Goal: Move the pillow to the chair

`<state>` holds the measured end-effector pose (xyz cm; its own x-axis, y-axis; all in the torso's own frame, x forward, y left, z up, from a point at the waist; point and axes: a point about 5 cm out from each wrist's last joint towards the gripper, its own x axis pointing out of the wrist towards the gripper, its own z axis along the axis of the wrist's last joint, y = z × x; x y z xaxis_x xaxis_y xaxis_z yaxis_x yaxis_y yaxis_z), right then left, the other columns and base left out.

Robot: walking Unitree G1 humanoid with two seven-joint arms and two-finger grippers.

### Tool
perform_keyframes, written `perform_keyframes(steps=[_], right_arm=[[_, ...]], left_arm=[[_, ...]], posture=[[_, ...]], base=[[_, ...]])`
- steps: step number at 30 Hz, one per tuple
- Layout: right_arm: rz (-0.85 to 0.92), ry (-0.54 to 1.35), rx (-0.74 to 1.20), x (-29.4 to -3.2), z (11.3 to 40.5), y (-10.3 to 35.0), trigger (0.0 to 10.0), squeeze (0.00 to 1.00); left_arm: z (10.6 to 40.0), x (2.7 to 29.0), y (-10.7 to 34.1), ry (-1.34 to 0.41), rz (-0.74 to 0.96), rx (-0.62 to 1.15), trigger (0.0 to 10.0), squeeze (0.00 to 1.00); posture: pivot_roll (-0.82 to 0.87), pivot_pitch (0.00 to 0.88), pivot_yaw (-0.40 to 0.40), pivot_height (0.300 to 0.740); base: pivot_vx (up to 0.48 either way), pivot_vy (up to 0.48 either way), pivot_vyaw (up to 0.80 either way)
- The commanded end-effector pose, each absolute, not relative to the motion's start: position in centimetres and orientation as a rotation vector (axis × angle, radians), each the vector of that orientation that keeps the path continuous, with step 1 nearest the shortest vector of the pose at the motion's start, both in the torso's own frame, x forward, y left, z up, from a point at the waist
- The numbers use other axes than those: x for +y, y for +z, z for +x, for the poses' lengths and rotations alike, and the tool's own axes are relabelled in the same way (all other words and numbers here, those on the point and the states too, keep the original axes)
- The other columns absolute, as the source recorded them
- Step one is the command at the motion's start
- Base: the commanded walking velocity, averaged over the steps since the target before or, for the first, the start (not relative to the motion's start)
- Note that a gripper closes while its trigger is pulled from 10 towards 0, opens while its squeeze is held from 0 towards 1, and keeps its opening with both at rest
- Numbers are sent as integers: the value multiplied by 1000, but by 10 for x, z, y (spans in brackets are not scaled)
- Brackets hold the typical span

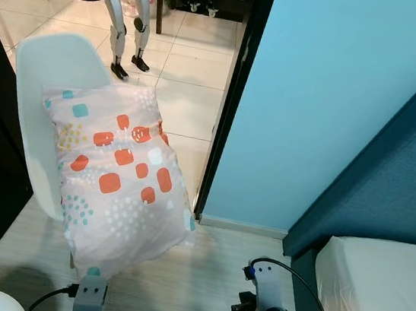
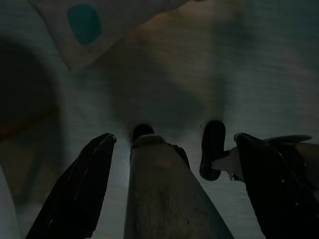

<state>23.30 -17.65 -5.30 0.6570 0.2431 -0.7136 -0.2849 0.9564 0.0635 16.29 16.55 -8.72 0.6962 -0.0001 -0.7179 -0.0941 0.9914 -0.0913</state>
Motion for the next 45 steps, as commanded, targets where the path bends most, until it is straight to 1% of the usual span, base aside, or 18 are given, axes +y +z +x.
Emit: perform_keyframes(steps=[1,6,8,10,12,15,17,21,26,33,45], right_arm=[[-35,269,851,-178,223,-60,10000,0],[7,204,933,-180,213,-68,10000,0],[7,204,933,-180,213,-68,10000,0],[-4,188,978,-182,208,-71,10000,0],[-49,227,1002,-178,206,-73,10000,0],[-72,253,1003,-176,207,-73,10000,0],[-39,230,1006,-174,207,-73,10000,0],[-39,222,1020,-177,202,-75,10000,0],[-30,206,1036,-180,197,-78,10000,0],[-22,196,1040,-181,197,-78,10000,0],[-50,213,1043,-181,197,-78,10000,0]], left_arm=[[155,164,-92,52,-124,851,10000,0],[159,154,-94,-17,-92,903,10000,0],[159,154,-94,-17,-92,903,10000,0],[161,148,-94,-69,-76,926,10000,0],[165,140,-92,-123,-90,928,10000,0],[167,135,-91,-148,-120,924,10000,0],[163,129,-93,-185,-144,941,10000,0],[155,125,-96,-216,-136,968,10000,0],[147,129,-100,-163,-181,995,10000,0],[145,132,-101,-172,-175,1014,10000,0],[147,117,-100,-190,-164,1034,10000,0]], posture=[[-45,96,-50,733],[-49,95,-44,733],[-49,95,-44,733],[-51,93,-41,733],[-52,94,-36,733],[-57,92,-35,733],[-60,91,-27,733],[-63,89,-21,733],[-63,90,-17,733],[-69,87,-16,733],[-67,65,-22,733]], base=[[0,0,0],[0,0,0],[0,0,0],[0,0,0],[0,0,0],[0,0,0],[0,0,0],[0,0,0],[0,0,0],[0,0,0],[0,0,0]])
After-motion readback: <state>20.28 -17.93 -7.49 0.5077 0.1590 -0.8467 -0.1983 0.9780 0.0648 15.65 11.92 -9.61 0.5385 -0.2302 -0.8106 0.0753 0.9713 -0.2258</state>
